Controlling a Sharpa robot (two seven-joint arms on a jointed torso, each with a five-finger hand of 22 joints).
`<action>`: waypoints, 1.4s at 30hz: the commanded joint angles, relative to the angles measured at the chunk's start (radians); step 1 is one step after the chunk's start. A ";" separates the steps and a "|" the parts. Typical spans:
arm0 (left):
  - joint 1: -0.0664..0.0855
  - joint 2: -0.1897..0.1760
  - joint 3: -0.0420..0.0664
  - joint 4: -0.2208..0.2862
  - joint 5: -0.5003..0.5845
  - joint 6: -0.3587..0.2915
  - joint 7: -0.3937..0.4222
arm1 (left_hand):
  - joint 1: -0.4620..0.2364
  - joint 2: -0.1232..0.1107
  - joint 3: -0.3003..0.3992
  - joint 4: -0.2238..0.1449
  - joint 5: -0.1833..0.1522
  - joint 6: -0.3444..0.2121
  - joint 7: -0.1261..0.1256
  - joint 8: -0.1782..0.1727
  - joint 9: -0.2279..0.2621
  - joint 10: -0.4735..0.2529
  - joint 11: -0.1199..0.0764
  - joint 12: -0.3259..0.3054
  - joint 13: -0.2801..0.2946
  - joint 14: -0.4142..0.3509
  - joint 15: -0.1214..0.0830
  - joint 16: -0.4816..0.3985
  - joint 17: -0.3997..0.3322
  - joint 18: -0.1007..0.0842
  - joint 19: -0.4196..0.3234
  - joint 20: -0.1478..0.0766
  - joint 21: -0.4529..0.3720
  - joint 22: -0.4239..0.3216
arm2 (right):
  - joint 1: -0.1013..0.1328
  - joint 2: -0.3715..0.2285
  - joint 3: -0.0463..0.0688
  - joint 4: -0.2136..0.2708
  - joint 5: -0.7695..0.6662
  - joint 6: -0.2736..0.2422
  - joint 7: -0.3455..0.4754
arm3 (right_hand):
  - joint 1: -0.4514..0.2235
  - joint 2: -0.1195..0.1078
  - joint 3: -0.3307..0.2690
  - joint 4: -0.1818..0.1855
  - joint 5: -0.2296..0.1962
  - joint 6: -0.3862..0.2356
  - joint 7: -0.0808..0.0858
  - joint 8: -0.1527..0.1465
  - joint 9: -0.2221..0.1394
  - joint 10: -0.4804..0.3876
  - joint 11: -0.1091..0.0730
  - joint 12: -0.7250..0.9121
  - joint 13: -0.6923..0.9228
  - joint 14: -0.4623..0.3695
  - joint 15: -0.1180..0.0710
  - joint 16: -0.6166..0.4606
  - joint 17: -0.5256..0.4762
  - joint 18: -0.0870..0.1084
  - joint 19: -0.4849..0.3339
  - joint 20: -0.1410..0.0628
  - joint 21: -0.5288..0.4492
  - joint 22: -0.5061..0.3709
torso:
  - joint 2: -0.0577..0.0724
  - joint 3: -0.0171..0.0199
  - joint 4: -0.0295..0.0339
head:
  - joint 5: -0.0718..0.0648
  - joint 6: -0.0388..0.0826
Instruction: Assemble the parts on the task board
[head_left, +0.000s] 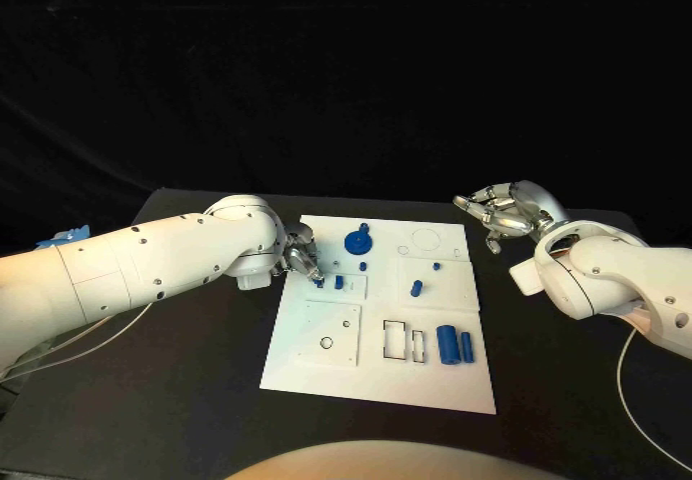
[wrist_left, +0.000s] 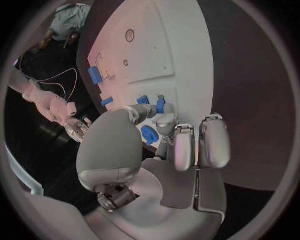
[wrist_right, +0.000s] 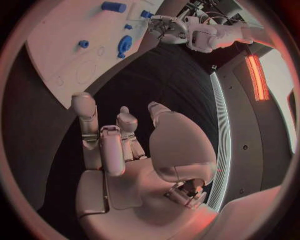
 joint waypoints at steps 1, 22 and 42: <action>-0.001 0.002 -0.001 0.001 -0.003 0.020 -0.001 | 0.001 0.015 0.120 -0.120 0.007 0.014 -0.013 0.005 0.012 0.006 0.001 0.003 0.002 0.079 -0.007 0.005 0.164 -0.015 0.004 -0.001 0.004 0.001 | -0.001 -0.001 0.000 0.001 -0.002 0.010 0.006 | 0.006 0.007 -0.004 0.001 0.004 -0.006 0.000 0.004 -0.002 -0.008 -0.001 0.004 -0.001 0.052 -0.006 -0.005 0.062 0.010 0.000 -0.005 -0.005 -0.001 | 0.000 0.0002 -0.0002 | 0.000 0.000; -0.001 0.006 -0.001 -0.004 0.002 0.013 -0.013 | 0.000 0.018 0.123 -0.121 0.009 0.016 -0.015 0.007 0.011 0.009 0.000 0.005 0.004 0.080 -0.008 0.007 0.167 -0.015 0.005 -0.001 0.004 0.002 | -0.001 -0.002 0.000 0.002 -0.002 0.008 0.006 | 0.008 0.009 -0.009 0.001 0.009 -0.006 0.000 0.007 -0.003 -0.008 -0.001 0.006 -0.001 0.052 -0.007 -0.005 0.062 0.010 0.001 -0.005 -0.005 0.001 | 0.000 -0.0003 0.0005 | 0.000 0.000; -0.002 0.007 -0.003 -0.003 0.000 0.051 -0.018 | -0.006 0.015 0.121 -0.121 0.008 0.018 -0.017 0.011 0.010 0.017 -0.001 0.012 0.016 0.081 -0.009 0.010 0.174 -0.015 0.005 -0.002 0.004 0.002 | -0.001 -0.002 0.000 0.000 -0.002 0.009 0.006 | 0.008 0.009 -0.009 0.001 0.009 -0.006 0.000 0.007 -0.003 -0.008 -0.001 0.006 -0.001 0.052 -0.007 -0.005 0.062 0.010 0.001 -0.005 -0.005 0.001 | 0.000 0.0000 -0.0002 | 0.000 -0.002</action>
